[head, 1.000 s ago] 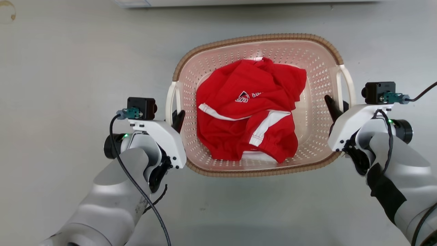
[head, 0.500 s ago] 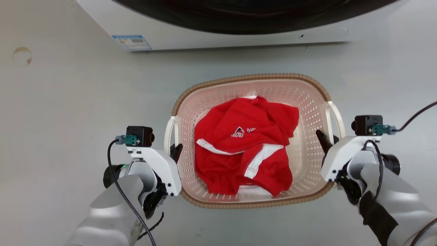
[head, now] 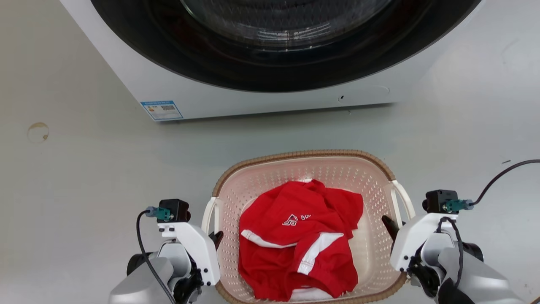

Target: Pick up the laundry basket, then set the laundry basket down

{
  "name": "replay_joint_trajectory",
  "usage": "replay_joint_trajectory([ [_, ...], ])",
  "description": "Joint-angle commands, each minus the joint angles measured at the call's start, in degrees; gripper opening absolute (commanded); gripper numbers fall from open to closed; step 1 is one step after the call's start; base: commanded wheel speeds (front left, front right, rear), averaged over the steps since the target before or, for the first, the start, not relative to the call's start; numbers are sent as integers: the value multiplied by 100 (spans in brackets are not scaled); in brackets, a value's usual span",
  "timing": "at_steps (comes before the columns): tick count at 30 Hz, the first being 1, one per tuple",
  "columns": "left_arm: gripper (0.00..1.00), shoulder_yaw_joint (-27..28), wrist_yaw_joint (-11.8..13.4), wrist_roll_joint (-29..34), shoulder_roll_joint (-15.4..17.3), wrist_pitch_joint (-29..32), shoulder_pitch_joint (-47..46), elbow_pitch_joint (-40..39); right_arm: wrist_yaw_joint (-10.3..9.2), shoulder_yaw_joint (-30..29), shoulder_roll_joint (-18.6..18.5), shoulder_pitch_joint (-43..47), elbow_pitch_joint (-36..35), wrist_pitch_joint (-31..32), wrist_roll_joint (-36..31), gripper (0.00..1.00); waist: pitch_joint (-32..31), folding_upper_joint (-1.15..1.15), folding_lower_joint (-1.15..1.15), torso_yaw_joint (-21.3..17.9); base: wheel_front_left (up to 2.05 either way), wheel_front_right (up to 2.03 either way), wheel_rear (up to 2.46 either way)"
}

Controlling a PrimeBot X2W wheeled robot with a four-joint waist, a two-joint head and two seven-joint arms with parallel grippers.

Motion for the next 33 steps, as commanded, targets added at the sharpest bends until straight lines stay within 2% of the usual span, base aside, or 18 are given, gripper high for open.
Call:
replay_joint_trajectory([
  [1, 0, 85, 35, -41, 670, 33, 201, 314, -22, 3, -506, 143, 145, -55, 183, 0, -300, 0, 0, -56, 0, 0, 0],
  [22, 0, -160, 35, -295, 750, 843, 1105, 481, -22, 961, -506, 1052, 224, 406, 1122, 0, -2203, 0, 0, 150, 0, 0, 0],
  [33, 0, -177, 35, -374, 800, 1160, 1114, 562, -22, 1100, -506, 1117, 284, 415, 1313, 0, -2411, 0, 0, 236, 0, 0, 0],
])
